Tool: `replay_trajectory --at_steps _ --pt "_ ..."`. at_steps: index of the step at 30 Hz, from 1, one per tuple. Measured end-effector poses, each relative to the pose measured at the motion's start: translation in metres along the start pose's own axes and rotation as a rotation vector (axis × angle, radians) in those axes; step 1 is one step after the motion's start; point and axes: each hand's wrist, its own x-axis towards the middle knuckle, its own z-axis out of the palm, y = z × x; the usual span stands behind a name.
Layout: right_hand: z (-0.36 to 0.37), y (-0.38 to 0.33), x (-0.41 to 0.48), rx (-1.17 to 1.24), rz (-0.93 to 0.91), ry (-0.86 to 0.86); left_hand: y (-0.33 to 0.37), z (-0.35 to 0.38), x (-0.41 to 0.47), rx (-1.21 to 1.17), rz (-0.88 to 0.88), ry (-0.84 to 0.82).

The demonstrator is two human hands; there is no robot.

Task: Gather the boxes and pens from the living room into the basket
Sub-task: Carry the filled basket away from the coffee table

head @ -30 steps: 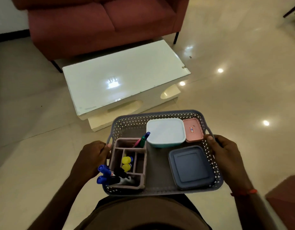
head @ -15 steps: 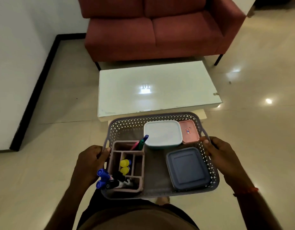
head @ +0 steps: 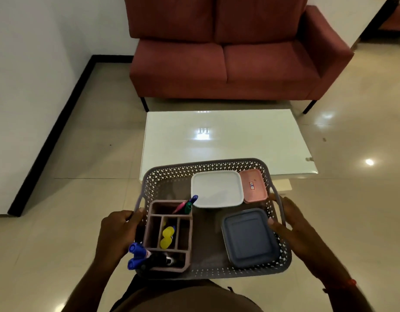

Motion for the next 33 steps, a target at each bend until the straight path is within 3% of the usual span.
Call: replay_trajectory --at_steps 3,5,12,17,28,33 --pt "0.018 -0.011 0.015 0.297 0.030 -0.139 0.000 -0.008 0.030 -0.039 -0.030 -0.012" --pt "0.030 -0.013 0.027 0.351 0.054 -0.154 -0.003 -0.011 0.045 -0.079 -0.057 -0.040" --pt "0.053 -0.012 0.067 0.143 0.142 -0.080 -0.027 0.007 0.084 -0.251 -0.331 -0.142" --pt "0.058 0.007 0.102 0.085 0.149 -0.096 -0.038 0.037 0.090 -0.177 -0.350 -0.148" --pt "0.109 0.111 0.157 0.164 0.268 -0.131 -0.068 0.127 0.102 -0.364 -0.637 -0.011" --pt "0.143 0.183 0.188 0.181 0.355 -0.097 -0.115 0.178 0.133 -0.219 -0.589 -0.088"
